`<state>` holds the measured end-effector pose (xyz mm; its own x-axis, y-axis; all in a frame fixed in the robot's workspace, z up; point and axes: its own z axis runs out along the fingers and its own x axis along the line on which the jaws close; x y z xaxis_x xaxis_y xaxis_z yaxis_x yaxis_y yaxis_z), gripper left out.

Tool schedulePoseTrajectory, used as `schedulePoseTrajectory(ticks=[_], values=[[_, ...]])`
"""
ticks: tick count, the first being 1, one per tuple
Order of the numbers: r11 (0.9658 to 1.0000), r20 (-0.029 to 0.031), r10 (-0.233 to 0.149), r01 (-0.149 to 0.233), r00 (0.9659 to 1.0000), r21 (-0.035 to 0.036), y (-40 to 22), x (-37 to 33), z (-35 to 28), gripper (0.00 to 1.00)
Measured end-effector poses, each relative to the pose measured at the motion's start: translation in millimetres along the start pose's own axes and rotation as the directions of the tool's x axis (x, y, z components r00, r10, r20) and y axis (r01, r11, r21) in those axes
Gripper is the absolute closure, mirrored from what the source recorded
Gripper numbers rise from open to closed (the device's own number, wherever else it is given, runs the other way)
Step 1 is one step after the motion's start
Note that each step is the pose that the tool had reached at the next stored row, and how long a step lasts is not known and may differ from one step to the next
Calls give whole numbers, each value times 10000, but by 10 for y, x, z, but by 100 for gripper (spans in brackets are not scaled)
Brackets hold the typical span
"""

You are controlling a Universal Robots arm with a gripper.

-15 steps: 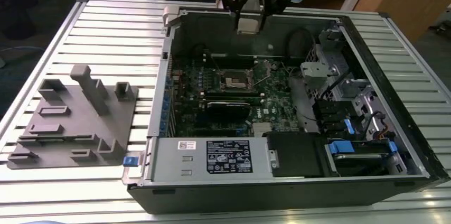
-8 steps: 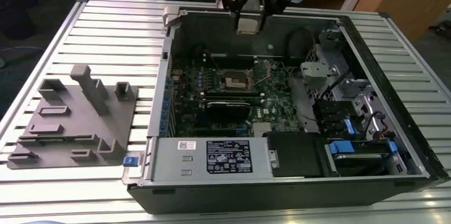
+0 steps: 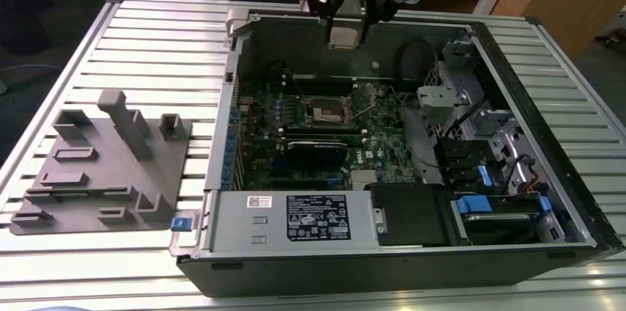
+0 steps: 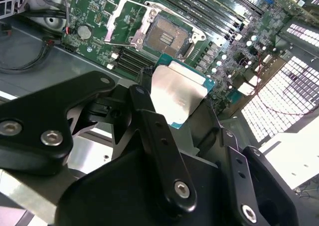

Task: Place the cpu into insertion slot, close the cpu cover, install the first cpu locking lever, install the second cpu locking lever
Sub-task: 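Place the cpu into insertion slot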

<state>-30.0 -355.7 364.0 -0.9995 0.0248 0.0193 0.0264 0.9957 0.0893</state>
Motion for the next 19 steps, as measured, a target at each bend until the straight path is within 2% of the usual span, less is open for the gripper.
schedulePoseTrajectory(ticks=[19], values=[[10000, 0, 0, 0, 10000, 0, -4, 0, 38, 46]])
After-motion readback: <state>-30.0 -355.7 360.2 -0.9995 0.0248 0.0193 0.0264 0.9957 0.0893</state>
